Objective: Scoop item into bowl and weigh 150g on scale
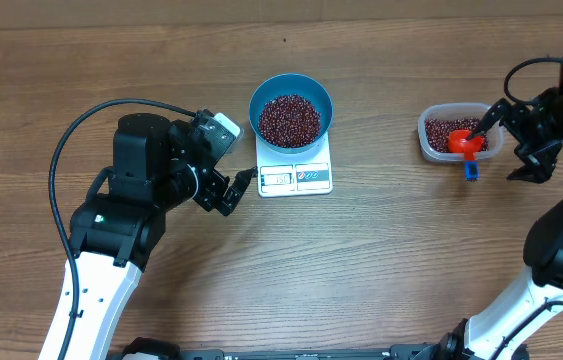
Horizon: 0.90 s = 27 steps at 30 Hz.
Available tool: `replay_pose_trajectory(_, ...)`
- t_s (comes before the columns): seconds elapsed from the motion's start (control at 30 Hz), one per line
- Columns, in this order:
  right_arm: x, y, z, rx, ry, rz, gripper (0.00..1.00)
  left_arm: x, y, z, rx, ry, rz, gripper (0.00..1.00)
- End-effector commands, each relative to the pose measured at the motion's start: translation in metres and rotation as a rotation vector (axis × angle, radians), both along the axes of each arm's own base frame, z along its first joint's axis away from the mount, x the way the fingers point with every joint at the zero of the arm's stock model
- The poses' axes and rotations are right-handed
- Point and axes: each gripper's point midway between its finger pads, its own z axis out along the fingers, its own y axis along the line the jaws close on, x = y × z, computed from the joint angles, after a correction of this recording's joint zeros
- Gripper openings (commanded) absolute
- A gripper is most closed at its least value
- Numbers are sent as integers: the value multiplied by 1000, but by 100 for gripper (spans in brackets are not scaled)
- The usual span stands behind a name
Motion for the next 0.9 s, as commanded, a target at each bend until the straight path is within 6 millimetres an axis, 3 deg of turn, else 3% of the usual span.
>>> replay_pose_trajectory(0.0,11,-2,42,-53,-149,19,100,0,0,-1,-17,11,3,100)
replay_pose_trajectory(0.33,29,-8,129,-158,-430,18,100,0,0,-1,-17,11,3,99)
replay_pose_trajectory(0.57,25,-4,139,-149,-454,20,100,0,0,-1,-17,11,3,99)
replay_pose_trajectory(0.87,35,5,147,-98,-516,28,100,0,0,-1,-17,11,3,99)
